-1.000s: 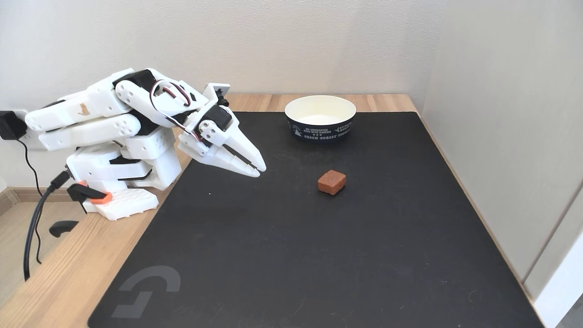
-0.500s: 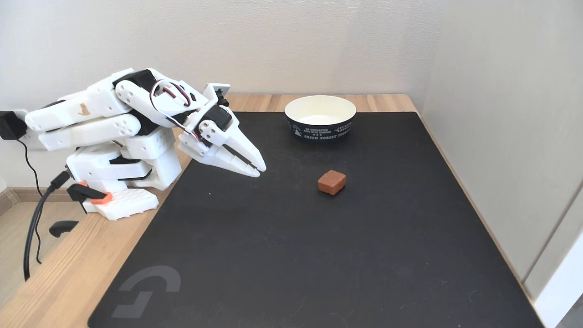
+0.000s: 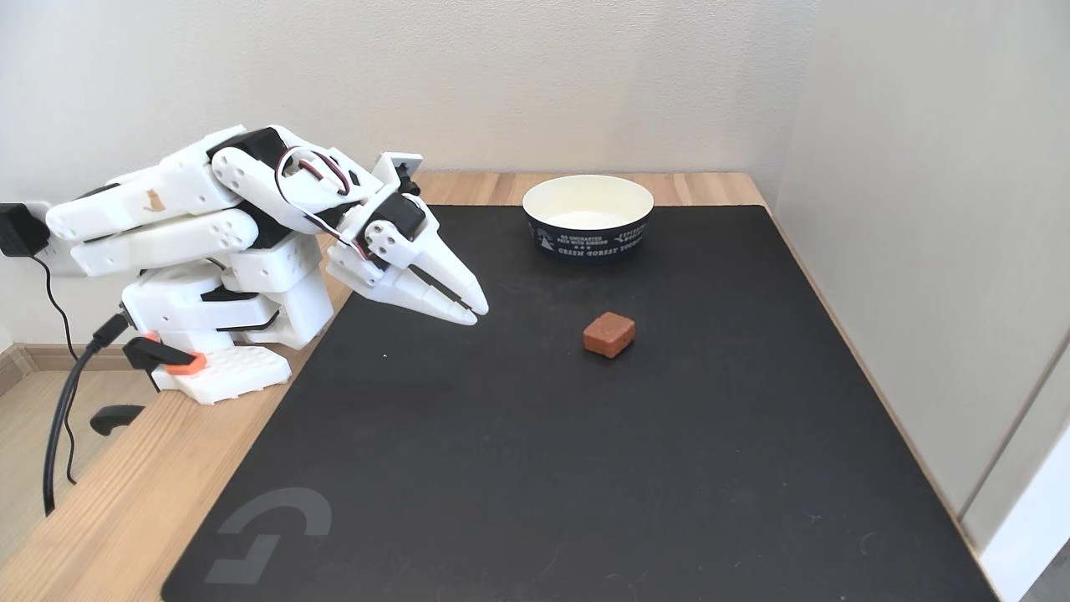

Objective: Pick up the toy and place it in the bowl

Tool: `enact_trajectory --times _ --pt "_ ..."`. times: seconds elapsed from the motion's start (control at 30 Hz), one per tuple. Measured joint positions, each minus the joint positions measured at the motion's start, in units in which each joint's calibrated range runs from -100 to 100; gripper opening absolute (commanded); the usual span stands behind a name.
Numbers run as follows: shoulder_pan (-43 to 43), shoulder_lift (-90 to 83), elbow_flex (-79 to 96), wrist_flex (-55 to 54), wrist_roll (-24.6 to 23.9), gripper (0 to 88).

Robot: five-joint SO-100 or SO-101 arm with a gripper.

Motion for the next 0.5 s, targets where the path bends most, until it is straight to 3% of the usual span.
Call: enact_trajectory --times 0.17,0.23,0.3,0.33,0.37,0.43,0.5 --pt "0.0 0.0 0.0 0.0 0.0 3.4" --pt "0.0 0.0 0.0 0.0 0.0 8.0" --pt "0.0 0.0 0.0 0.0 0.0 19.3" --pt "0.0 0.0 0.0 0.0 0.0 32.6" --pt "0.0 0.0 0.0 0.0 0.0 38.9" --pt "0.0 0.0 0.0 0.0 0.0 48.6" --pt "-1.6 0.0 0.0 0.0 0.0 52.7"
